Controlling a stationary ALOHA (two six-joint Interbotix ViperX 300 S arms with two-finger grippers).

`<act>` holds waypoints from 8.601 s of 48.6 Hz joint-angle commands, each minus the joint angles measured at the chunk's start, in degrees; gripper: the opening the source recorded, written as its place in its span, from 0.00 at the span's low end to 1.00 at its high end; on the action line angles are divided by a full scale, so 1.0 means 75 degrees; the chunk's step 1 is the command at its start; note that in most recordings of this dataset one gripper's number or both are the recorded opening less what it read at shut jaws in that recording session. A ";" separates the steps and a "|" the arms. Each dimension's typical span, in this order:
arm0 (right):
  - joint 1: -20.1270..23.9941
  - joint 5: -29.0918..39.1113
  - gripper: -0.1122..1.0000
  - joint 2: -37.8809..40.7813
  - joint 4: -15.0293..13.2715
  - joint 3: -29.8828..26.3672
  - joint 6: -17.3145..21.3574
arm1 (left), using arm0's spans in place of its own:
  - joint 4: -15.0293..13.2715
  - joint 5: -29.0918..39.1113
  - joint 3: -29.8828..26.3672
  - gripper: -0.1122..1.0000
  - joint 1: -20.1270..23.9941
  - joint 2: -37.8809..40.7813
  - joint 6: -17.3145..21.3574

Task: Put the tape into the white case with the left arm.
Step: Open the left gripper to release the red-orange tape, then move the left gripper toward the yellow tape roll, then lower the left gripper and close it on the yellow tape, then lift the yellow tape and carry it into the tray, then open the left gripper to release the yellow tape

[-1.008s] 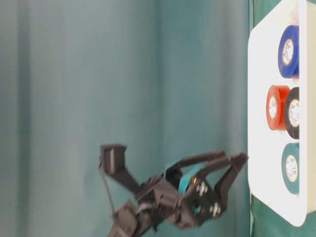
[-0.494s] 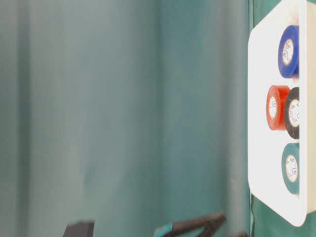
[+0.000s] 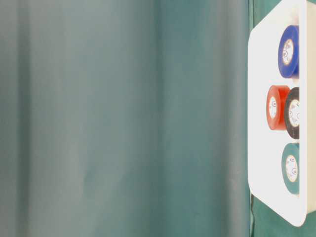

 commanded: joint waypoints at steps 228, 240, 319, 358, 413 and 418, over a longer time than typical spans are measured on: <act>0.0070 -0.0059 0.02 0.0035 -0.0012 -0.0082 0.0012 | 0.0035 0.0293 -0.6516 0.39 -0.2766 0.7945 0.0539; 0.0070 -0.0070 0.02 0.0035 -0.0012 -0.0082 0.0012 | 0.0023 0.0609 -0.6539 0.32 -0.2777 0.7453 0.0527; 0.0059 -0.0082 0.02 -0.0012 -0.0023 -0.0035 0.0012 | 0.0047 0.1395 -0.5203 0.32 0.1641 0.5332 0.0598; 0.0070 -0.0141 0.02 -0.0012 -0.0012 0.0012 0.0012 | 0.0035 0.0539 -0.5086 0.32 0.3434 0.5461 0.0609; 0.0070 -0.0152 0.02 -0.0012 -0.0012 0.0000 0.0012 | 0.0035 0.0047 -0.4254 0.91 0.3434 0.5039 0.0551; 0.0059 -0.0152 0.02 -0.0012 -0.0023 0.0000 0.0012 | 0.0035 0.0059 -0.4066 0.91 0.3328 0.4676 0.0551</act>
